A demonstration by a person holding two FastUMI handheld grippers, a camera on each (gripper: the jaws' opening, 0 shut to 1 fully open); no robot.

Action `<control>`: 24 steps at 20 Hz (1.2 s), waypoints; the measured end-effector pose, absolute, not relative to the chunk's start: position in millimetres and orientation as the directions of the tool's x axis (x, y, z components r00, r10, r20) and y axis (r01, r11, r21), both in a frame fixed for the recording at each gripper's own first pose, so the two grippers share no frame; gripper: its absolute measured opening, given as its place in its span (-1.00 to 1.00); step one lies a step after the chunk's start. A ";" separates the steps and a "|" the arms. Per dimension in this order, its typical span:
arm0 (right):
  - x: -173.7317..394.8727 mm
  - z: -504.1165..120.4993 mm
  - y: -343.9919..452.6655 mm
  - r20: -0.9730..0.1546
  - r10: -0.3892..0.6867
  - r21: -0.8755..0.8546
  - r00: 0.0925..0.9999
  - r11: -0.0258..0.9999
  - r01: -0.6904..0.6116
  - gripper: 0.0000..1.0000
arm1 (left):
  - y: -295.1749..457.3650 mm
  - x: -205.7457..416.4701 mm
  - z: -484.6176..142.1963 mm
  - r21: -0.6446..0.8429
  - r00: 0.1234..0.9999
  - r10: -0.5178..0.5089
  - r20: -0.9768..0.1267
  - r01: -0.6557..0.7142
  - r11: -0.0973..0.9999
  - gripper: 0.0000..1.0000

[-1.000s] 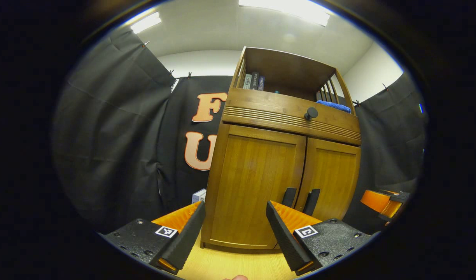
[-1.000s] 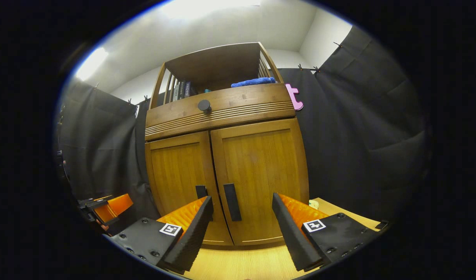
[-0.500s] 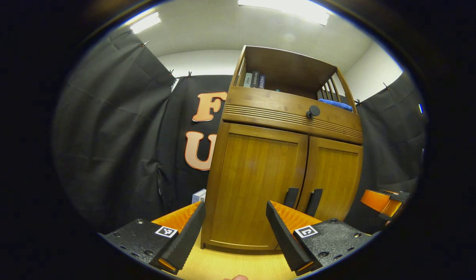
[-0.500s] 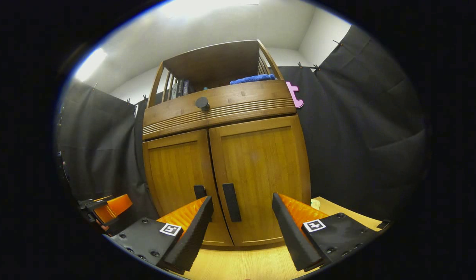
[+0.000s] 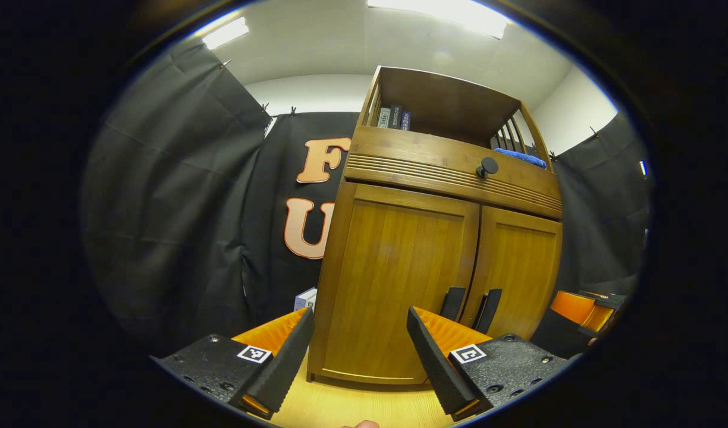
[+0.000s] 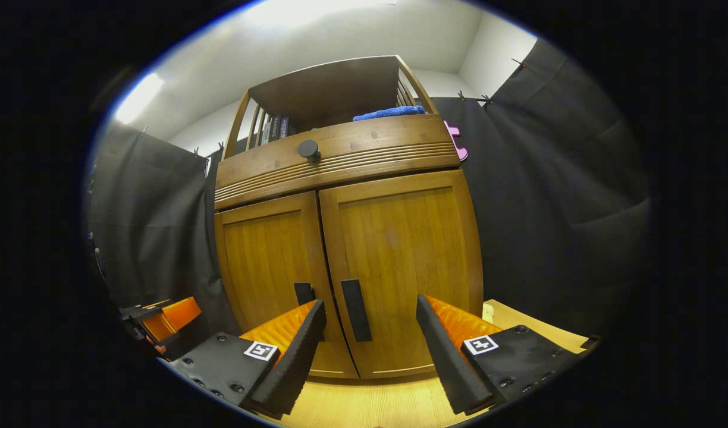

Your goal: Open the right door of the double-door shoe cabinet with the right hand, and open the left door with the left hand.

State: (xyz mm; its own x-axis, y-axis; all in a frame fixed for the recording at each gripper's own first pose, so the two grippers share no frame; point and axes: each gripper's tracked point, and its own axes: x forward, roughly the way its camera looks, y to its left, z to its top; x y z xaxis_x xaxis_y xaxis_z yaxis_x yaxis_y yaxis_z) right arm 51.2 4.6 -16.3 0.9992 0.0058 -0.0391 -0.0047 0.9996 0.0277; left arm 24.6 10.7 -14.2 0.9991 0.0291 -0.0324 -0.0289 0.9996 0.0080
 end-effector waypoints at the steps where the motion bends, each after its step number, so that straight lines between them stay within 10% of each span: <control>1: 54.1 -13.9 5.6 -0.034 0.008 0.018 0.999 1.000 -0.008 0.80 | 11.7 26.0 -14.1 0.009 0.999 0.031 -0.030 -0.031 0.999 0.83; 24: 198.5 -109.1 15.0 -0.214 0.001 -0.137 0.977 0.990 -0.031 0.96 | 23.7 18.3 -0.1 0.057 0.998 0.060 0.033 -0.061 0.996 0.89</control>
State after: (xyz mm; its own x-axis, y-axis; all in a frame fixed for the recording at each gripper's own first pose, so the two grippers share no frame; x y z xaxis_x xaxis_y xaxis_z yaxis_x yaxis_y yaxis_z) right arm 198.5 15.0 -109.1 0.9768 0.0009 -0.2142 -0.0309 0.9901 -0.1367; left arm 18.3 23.7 -0.1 0.9977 0.0596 0.0335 -0.0615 0.9965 0.0567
